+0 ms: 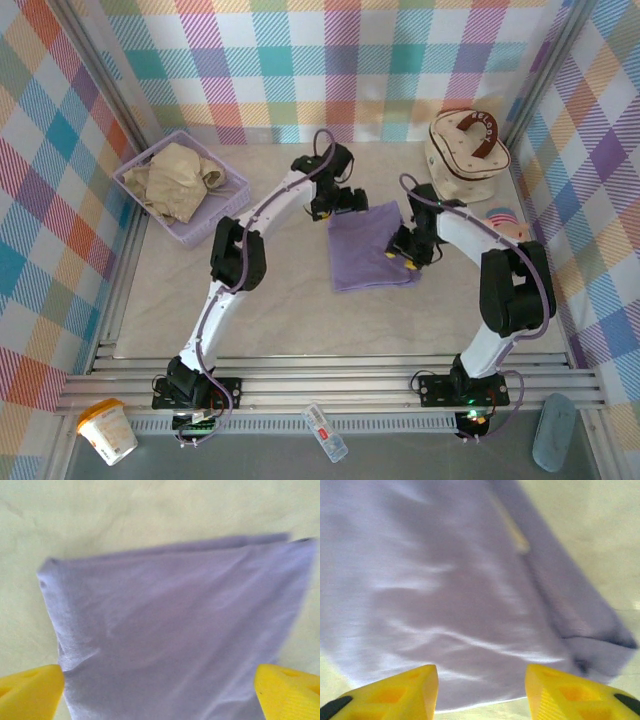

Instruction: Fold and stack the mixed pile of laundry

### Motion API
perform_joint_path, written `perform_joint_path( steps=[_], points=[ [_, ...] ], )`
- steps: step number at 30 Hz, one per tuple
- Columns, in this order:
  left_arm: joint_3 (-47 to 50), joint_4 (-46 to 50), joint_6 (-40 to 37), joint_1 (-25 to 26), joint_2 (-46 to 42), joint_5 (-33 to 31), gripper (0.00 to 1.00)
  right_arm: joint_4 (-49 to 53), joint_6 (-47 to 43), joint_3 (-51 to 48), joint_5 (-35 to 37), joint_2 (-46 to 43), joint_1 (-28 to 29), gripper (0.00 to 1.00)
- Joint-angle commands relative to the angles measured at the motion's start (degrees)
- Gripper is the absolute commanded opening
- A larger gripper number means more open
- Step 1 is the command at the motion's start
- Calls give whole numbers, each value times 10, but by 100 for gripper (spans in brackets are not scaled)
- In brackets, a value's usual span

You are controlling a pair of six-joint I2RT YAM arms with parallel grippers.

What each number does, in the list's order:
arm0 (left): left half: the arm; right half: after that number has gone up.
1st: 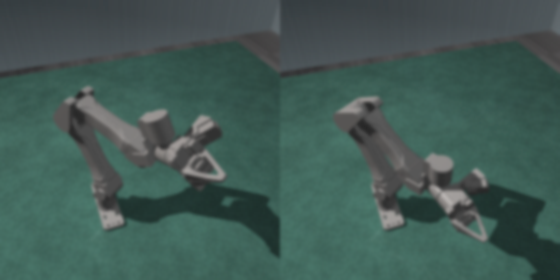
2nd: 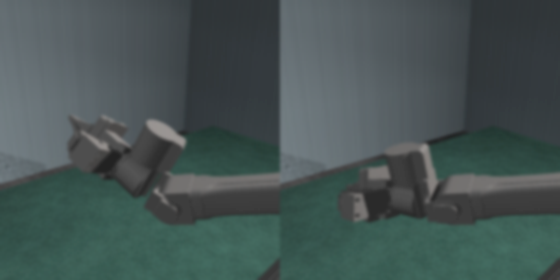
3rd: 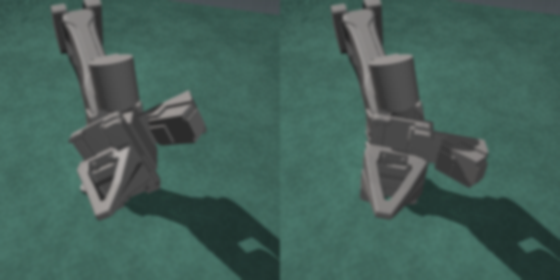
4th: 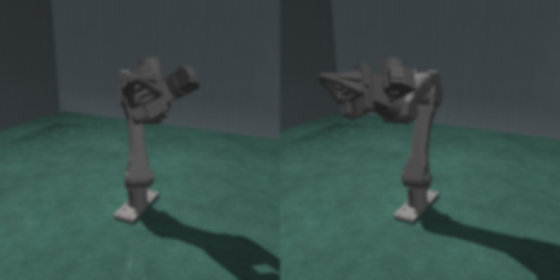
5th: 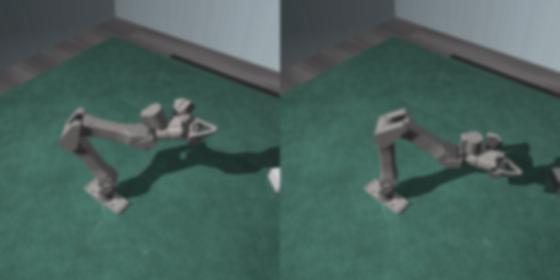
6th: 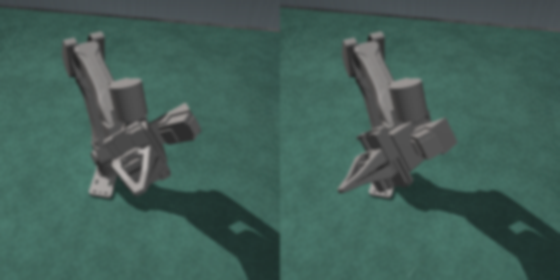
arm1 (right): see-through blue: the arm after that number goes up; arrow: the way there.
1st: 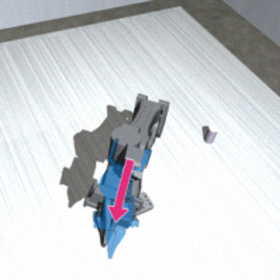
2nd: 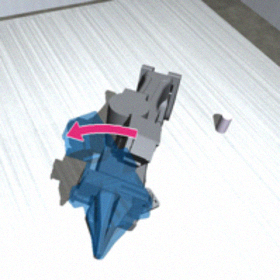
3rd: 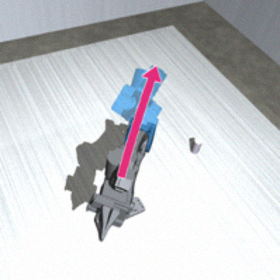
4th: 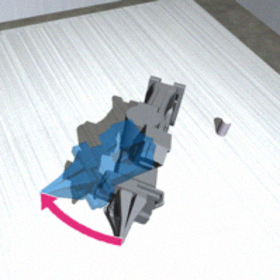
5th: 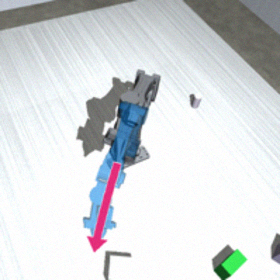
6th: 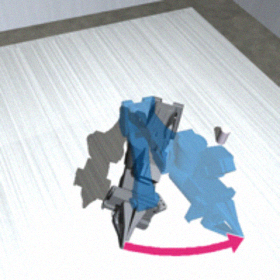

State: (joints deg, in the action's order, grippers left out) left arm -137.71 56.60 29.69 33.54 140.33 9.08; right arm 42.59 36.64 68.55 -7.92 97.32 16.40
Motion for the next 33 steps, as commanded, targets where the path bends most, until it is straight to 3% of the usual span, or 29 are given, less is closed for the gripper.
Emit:
perform_joint_path(
  steps=[1, 4, 9, 14, 17, 23, 29, 33],
  points=[
    [-28, 51, -36, -19, -77, -59, 100, 53, -22, 73, 16, 9, 31, 57],
    [-7, 48, -52, -53, -120, -73, 100, 68, -24, 129, 36, 57, 64, 65],
    [55, 45, -54, -124, -175, -39, 100, 89, -4, 215, 87, 150, 112, 76],
    [154, 23, -73, -171, -227, -44, 100, 143, 2, 316, 125, 270, 135, 77],
    [195, 16, -82, -196, -243, -53, 100, 165, 10, 327, 140, 316, 127, 77],
    [231, -18, -84, -258, -237, -60, 100, 185, -40, 257, 220, 288, 87, 80],
    [188, -8, -85, -316, -176, -76, 100, 168, -110, 165, 255, 233, 15, 80],
    [155, 7, -94, -339, -139, -122, 100, 174, -126, 154, 270, 213, -24, 81]
  ],
)
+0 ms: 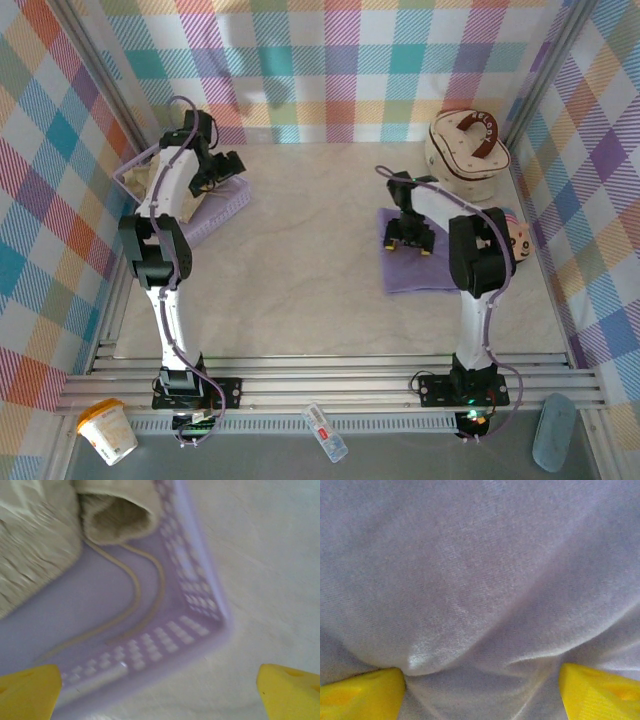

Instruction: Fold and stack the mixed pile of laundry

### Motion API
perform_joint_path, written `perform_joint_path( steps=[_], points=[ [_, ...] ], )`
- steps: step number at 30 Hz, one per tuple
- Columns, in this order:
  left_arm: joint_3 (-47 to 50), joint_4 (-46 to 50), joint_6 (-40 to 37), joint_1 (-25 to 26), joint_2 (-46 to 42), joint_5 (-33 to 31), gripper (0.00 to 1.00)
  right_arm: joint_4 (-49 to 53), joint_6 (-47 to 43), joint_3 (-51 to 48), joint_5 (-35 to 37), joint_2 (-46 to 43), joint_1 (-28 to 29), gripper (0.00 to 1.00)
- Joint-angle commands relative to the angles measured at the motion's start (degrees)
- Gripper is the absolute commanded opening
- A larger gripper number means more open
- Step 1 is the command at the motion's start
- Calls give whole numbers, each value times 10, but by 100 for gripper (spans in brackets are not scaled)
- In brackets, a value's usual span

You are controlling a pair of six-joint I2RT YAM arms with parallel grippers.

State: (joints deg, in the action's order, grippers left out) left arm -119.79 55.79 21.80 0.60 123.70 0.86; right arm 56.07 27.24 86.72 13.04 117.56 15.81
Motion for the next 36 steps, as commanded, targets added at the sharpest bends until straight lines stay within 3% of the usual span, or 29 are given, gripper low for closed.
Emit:
perform_joint_path(
  steps=[1, 4, 5, 12, 15, 17, 18, 19, 21, 23, 27, 31, 36],
  points=[
    [-30, 17, -15, -15, 36, -55, 100, 40, -35, -23, 59, 6, -22, 81],
    [-42, 17, -2, -27, 61, -116, 100, 43, -35, 12, 41, -5, -22, 88],
    [-52, 20, 4, -31, 74, -139, 100, 47, -32, 30, 30, -7, -22, 100],
    [-148, 48, 38, -45, 180, -256, 100, 16, 17, 113, -50, -35, -22, 99],
    [-158, 52, 62, -59, 212, -262, 100, -6, 31, 126, -86, -42, -22, 99],
    [-160, 48, 72, -71, 230, -236, 100, -11, 37, 137, -103, -43, -22, 99],
    [-163, 44, 72, -75, 238, -217, 96, -10, 37, 142, -105, -44, -22, 99],
    [-166, 40, 69, -78, 243, -200, 84, -10, 38, 145, -105, -45, -22, 99],
    [-170, 22, 58, -80, 240, -154, 39, -1, 34, 155, -105, -48, -22, 99],
    [-172, -4, 50, -80, 226, -93, 2, 8, 31, 164, -101, -50, -23, 99],
    [-208, -40, 69, -80, 173, 5, 0, -12, 60, 148, -105, -73, -35, 99],
    [-268, -64, 80, -80, 107, 79, 0, -82, 80, 93, -170, -120, -69, 99],
    [-272, -138, 115, -77, 1, 209, 0, -131, 82, 51, -215, -166, -95, 99]
  ],
)
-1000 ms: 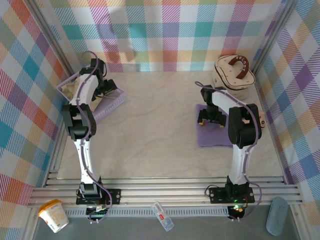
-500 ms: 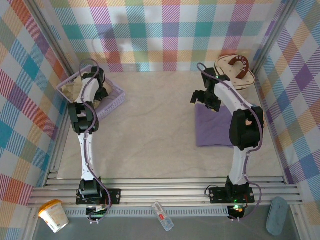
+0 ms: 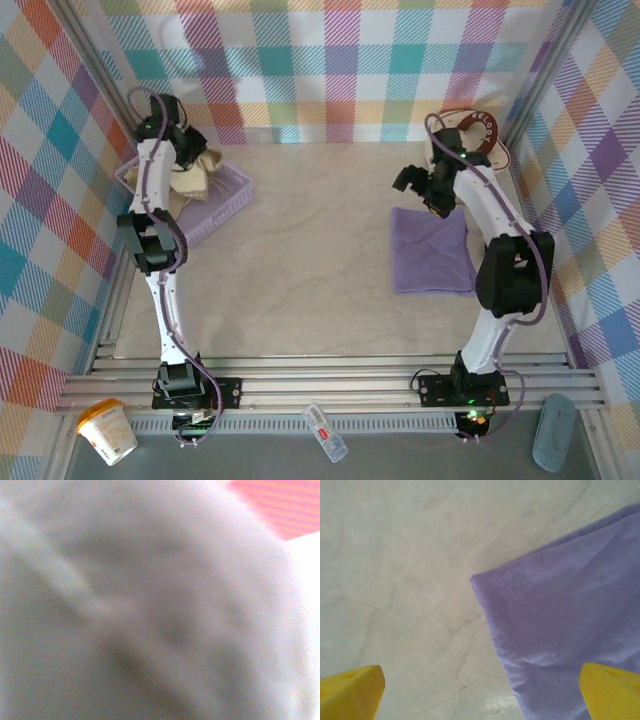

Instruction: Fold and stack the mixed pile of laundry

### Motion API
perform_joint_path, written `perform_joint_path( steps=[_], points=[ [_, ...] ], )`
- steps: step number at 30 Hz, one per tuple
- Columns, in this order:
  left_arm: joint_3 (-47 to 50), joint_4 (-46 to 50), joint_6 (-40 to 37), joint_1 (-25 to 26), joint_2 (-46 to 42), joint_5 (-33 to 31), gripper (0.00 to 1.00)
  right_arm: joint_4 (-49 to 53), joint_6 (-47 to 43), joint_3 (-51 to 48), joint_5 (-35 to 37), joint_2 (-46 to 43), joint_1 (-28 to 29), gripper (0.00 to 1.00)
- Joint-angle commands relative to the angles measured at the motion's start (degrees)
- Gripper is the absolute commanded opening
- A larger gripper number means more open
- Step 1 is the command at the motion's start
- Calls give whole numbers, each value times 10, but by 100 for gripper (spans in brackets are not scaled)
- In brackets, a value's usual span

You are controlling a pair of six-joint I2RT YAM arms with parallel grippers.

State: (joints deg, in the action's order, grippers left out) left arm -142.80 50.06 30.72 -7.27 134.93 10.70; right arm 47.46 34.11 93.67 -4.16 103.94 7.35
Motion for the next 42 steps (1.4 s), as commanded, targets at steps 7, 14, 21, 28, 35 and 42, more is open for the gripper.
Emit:
perform_joint_path(
  steps=[7, 14, 21, 28, 35, 42],
  points=[
    [-49, -152, 63, 60, -215, 264, 0, -74, 0, -70, -88, -77, -28, 99],
    [-50, -190, 25, 200, -301, 311, 0, -86, -3, -126, -111, -128, -48, 99],
    [159, -164, 7, 283, -338, 236, 0, -93, -5, -190, -116, -182, -52, 99],
    [519, -168, 71, 351, -382, 134, 100, -118, -14, -271, -128, -261, -48, 100],
    [639, -134, 76, 357, -441, 16, 100, -110, -27, -281, -105, -235, 58, 90],
    [745, -162, 109, 357, -433, -17, 99, -135, -10, -208, -41, -80, 170, 88]
  ],
)
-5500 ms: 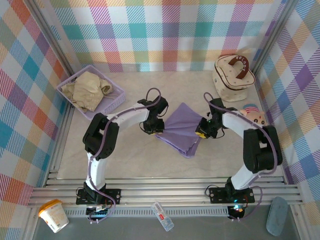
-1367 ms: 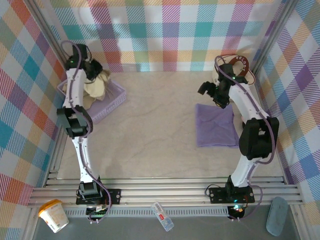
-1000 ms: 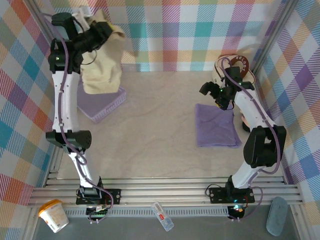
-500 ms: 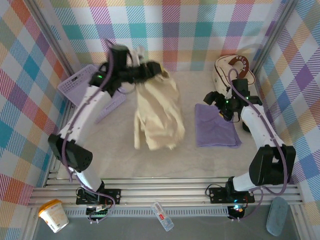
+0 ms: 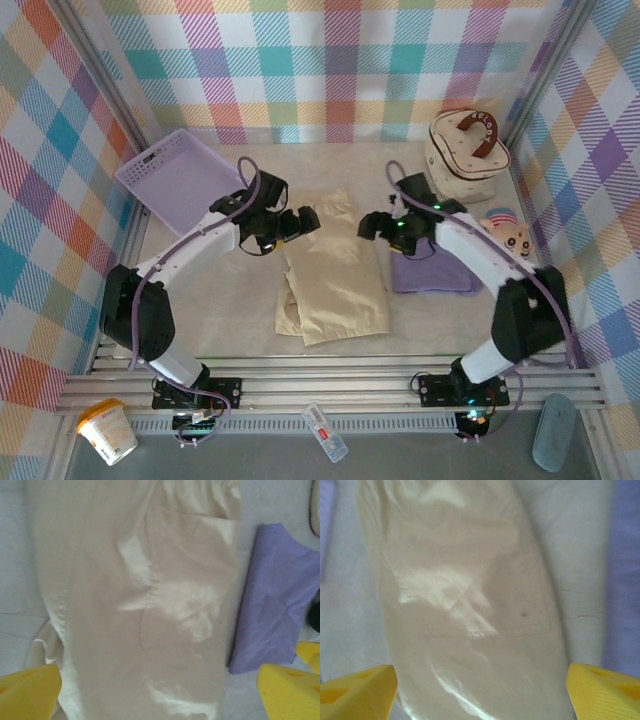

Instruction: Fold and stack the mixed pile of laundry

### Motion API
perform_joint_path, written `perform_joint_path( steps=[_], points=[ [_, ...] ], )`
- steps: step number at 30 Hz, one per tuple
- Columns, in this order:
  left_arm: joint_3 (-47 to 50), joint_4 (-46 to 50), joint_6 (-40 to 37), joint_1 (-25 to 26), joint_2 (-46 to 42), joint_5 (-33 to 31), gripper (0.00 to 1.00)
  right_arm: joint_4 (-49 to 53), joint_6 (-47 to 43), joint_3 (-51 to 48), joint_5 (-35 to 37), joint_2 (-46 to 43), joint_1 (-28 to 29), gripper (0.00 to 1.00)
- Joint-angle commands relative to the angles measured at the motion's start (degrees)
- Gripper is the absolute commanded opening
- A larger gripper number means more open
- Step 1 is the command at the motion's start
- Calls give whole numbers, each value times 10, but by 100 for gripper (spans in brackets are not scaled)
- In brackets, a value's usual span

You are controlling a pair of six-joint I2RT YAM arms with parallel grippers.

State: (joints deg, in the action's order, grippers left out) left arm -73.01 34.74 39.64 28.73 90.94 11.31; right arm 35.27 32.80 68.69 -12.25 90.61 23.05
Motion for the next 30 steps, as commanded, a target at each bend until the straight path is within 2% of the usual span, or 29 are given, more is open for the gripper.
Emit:
perform_joint_path(
  steps=[1, 7, 8, 9, 10, 12, 14, 16, 18, 21, 25, 27, 30],
  points=[
    [61, -13, 19, -3, 10, -18, 98, -14, 2, 58, 46, 78, 15, 87],
    [95, 8, -11, -2, 20, -6, 96, -2, -28, 211, 93, 244, 16, 88],
    [90, 16, -16, -2, 18, -12, 96, 7, -29, 234, 87, 273, 16, 87],
    [82, 25, -18, -2, 14, -21, 97, 16, -31, 258, 70, 303, 16, 81],
    [73, 32, -20, -3, 11, -29, 98, 20, -32, 276, 53, 323, 16, 73],
    [46, 49, -23, -10, 9, -49, 100, 5, -30, 289, 28, 337, 16, 47],
    [19, 73, -20, -25, 13, -68, 100, -17, -36, 291, 34, 321, 15, 24],
    [2, 74, -12, -50, 18, -60, 100, 8, -59, 341, 52, 306, 8, 0],
    [-15, 70, -3, -73, 23, -47, 100, 63, -94, 424, 71, 304, 0, 0],
    [-46, 66, 0, -97, 30, -37, 100, 172, -143, 623, 106, 319, -12, 0],
    [-82, 70, -2, -110, 38, -41, 100, 283, -181, 898, 108, 356, -22, 0],
    [-88, 71, 0, -115, 39, -45, 100, 280, -186, 913, 81, 334, -21, 0],
    [-85, 74, 7, -126, 41, -57, 100, 230, -170, 786, 5, 257, -11, 0]
  ],
)
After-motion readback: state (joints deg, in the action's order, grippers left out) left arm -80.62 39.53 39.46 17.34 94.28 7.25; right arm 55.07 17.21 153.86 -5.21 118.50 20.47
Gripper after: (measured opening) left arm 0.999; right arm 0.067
